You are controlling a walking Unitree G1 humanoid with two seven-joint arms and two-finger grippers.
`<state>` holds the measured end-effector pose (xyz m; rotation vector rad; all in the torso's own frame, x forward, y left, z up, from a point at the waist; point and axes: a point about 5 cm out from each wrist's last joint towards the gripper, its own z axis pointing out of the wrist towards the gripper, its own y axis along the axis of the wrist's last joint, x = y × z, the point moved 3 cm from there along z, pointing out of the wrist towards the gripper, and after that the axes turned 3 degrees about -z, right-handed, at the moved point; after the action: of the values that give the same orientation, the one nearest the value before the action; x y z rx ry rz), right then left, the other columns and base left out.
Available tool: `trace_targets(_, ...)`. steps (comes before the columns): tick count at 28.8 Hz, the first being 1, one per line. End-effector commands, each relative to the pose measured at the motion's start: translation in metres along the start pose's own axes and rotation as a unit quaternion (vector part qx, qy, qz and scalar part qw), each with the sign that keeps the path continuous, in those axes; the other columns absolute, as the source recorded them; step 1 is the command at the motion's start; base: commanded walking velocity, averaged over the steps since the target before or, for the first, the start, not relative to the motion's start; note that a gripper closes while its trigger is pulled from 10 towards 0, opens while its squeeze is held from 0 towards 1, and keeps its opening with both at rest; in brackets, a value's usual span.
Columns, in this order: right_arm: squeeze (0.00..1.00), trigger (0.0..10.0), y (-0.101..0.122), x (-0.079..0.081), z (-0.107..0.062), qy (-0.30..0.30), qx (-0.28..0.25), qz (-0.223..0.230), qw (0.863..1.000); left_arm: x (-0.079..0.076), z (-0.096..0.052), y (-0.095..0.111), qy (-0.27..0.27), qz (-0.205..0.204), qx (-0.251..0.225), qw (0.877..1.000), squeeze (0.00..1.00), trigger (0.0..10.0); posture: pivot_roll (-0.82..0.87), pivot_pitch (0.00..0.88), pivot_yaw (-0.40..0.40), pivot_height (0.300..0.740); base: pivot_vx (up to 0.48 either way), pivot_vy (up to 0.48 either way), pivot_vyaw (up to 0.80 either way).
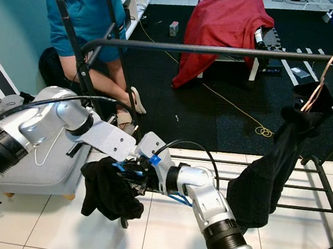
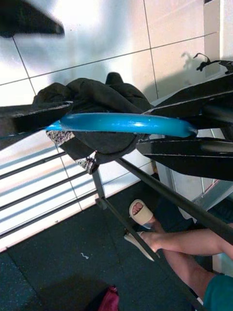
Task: Hang hanger
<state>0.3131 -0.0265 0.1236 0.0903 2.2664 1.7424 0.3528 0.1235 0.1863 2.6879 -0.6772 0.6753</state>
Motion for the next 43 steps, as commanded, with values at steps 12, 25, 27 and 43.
trace_targets(12, 0.0, 10.0, -0.007, -0.01, 0.018, -0.039, 0.029, -0.034, 0.998, 0.007, -0.015, 0.015, 0.008, 0.019, -0.014, 1.0, 0.0, 0.0, -0.02, 0.113, 0.087, 0.74, 0.0, 0.0, 0.0)
trace_targets(25, 0.0, 10.0, 0.006, -0.014, 0.02, -0.041, -0.005, -0.038, 0.998, 0.004, -0.015, 0.017, -0.001, 0.024, -0.015, 1.0, 0.0, 0.0, -0.02, 0.117, 0.085, 0.74, 0.0, 0.0, 0.0)
trace_targets(27, 0.0, 10.0, 0.009, -0.015, 0.021, -0.042, -0.017, -0.035, 0.998, 0.003, -0.015, 0.018, -0.002, 0.024, -0.015, 1.0, 0.0, 0.0, -0.02, 0.118, 0.087, 0.74, 0.0, 0.0, 0.0)
trace_targets(43, 0.0, 0.0, 0.017, -0.019, 0.027, -0.032, -0.03, -0.037, 0.998, -0.002, -0.013, 0.019, -0.014, 0.023, -0.015, 1.0, 0.0, 0.0, -0.03, 0.12, 0.086, 0.74, 0.0, 0.0, 0.0)
